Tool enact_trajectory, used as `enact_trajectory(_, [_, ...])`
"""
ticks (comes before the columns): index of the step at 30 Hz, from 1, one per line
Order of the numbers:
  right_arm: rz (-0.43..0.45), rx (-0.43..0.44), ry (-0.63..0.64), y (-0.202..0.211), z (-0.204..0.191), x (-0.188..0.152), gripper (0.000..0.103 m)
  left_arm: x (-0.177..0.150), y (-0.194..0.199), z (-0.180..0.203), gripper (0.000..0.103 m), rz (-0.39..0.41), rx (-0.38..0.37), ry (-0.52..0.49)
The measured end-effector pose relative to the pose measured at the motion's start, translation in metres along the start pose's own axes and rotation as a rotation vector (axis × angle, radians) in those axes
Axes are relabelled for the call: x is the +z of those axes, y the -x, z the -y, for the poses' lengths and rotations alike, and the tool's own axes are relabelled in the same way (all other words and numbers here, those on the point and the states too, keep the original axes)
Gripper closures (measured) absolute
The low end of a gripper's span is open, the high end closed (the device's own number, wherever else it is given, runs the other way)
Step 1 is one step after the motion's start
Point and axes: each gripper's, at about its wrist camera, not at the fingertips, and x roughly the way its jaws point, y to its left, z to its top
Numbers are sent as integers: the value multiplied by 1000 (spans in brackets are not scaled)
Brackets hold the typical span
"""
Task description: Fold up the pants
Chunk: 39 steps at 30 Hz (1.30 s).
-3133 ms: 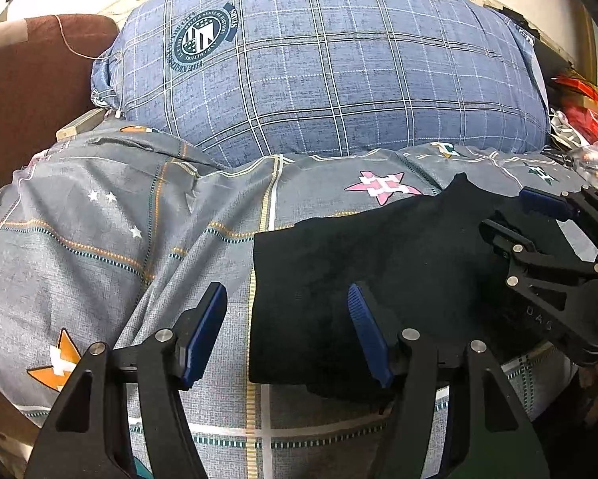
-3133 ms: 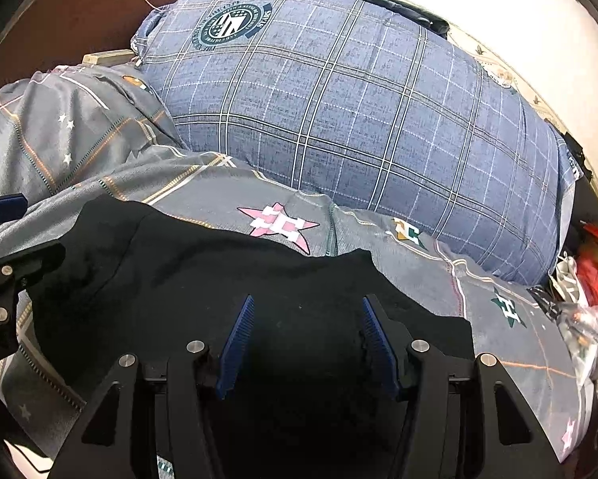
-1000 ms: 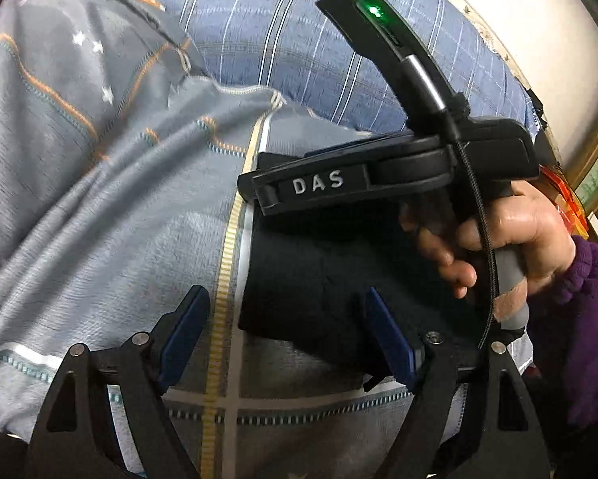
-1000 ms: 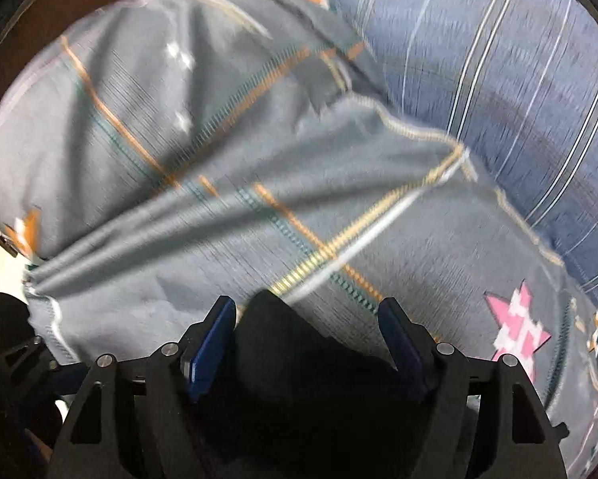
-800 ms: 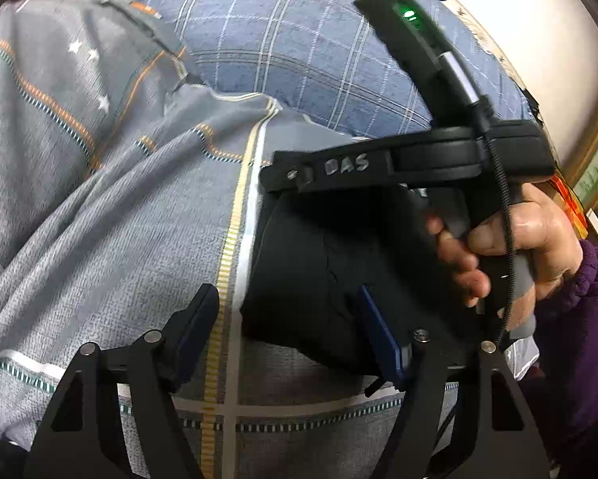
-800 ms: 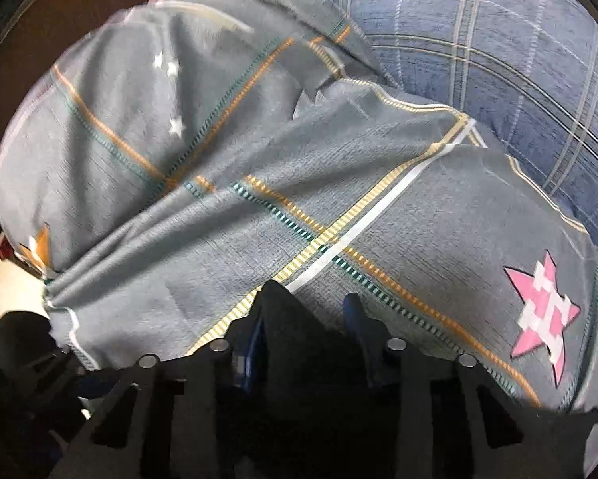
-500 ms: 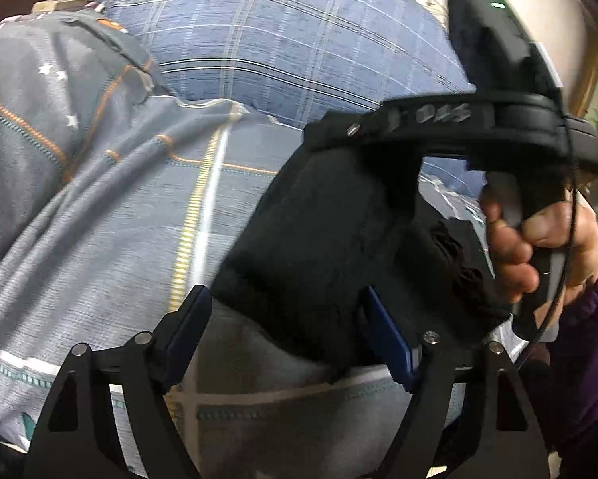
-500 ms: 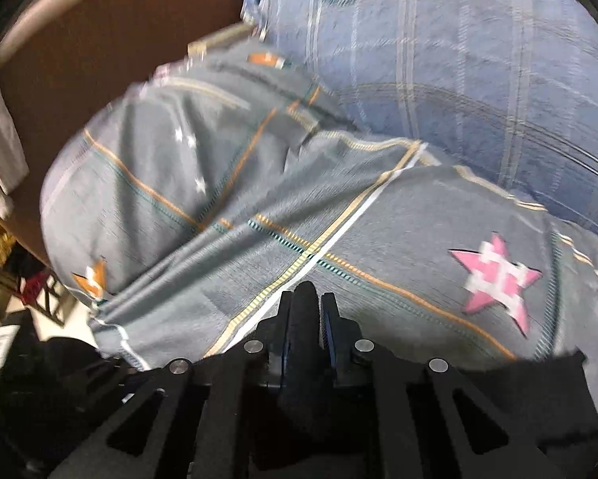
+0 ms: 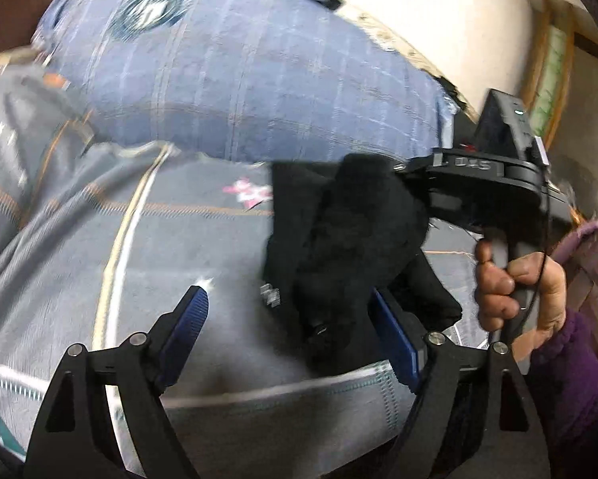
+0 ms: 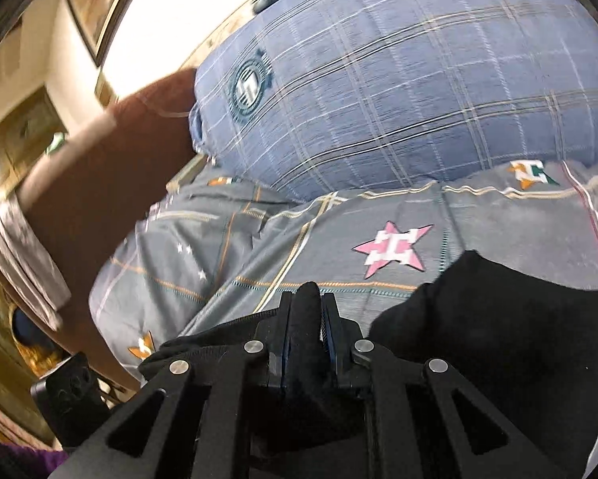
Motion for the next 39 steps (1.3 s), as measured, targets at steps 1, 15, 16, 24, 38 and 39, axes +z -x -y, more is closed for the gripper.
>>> enact_trajectory(1, [6,6,-3,2,3,0,90,4,-3,8,20,8,5,-49])
enact_trajectory(15, [162,104,-193,56,90,9,90,24,-53,118,71,-47,-166,-348])
enact_trajectory(16, [169,104,-215,60,99,9,90,24,-59,128,71,-55,-190,-369])
enact_trajectory(24, [183,-6,-342,88,174,5,67,-1,-103,183,60,-186,-269,-457])
enact_trajectory(38, [260,62,-176,162,165,-17,64,29,-42,157,43,-136,-338,-391])
enact_trajectory(39, [259,94,-148,164,157,-19,64,31,-36,156,36,-128,-354,-390])
